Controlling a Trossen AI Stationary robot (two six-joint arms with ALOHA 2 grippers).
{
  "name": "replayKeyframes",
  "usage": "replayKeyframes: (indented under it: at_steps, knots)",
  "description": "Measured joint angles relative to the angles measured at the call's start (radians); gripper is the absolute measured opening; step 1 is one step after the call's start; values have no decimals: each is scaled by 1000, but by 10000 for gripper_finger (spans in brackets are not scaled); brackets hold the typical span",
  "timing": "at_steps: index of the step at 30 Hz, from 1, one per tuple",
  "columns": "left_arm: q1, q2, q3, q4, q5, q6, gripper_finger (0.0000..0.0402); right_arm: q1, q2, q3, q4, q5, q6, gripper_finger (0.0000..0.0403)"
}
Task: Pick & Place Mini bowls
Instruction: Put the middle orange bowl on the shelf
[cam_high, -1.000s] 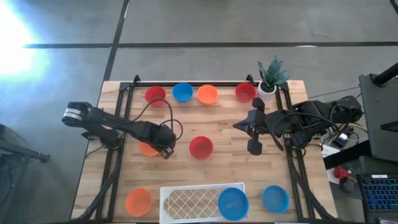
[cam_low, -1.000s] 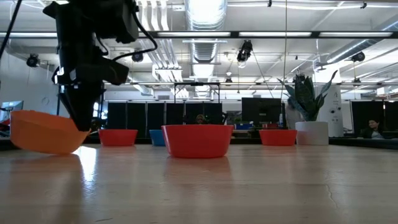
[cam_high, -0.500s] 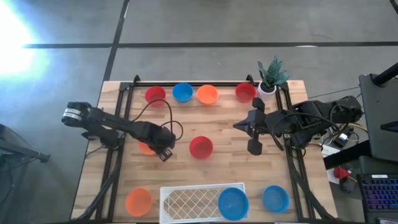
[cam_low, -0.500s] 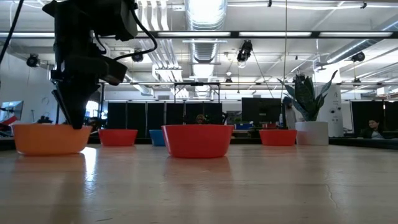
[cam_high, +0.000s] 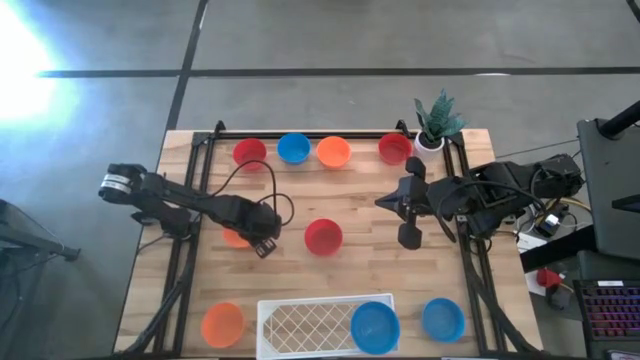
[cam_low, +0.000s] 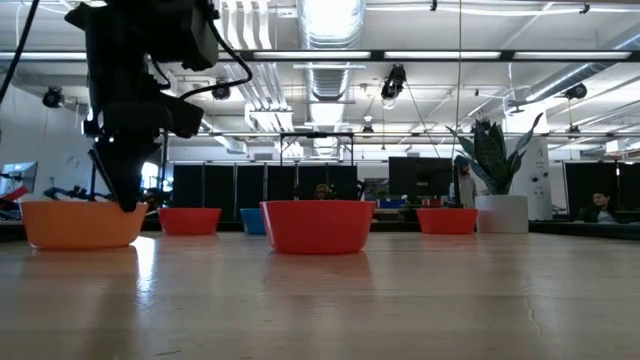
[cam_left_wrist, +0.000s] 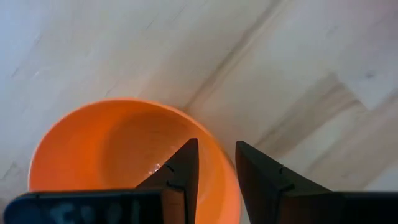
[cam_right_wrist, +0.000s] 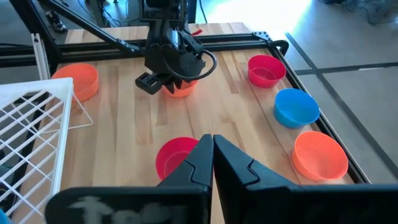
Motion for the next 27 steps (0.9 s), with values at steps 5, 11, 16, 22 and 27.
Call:
replayKeyframes:
  at_steps: [5,11,16,22,27]
  knots:
    - [0,0,-34,9,-1,-7,99,0,0,0,0,0,9,8]
    - [0,0,-67,26,0,-16,98,0,0,0,1,0,13,8]
    - [1,0,-67,27,24,-6,62,0,0,0,1,0,11,8]
    - [1,0,-64,22,19,14,6,0,0,0,1,0,4,8]
    - [0,0,8,-38,27,49,2,0,-3,1,0,0,6,8]
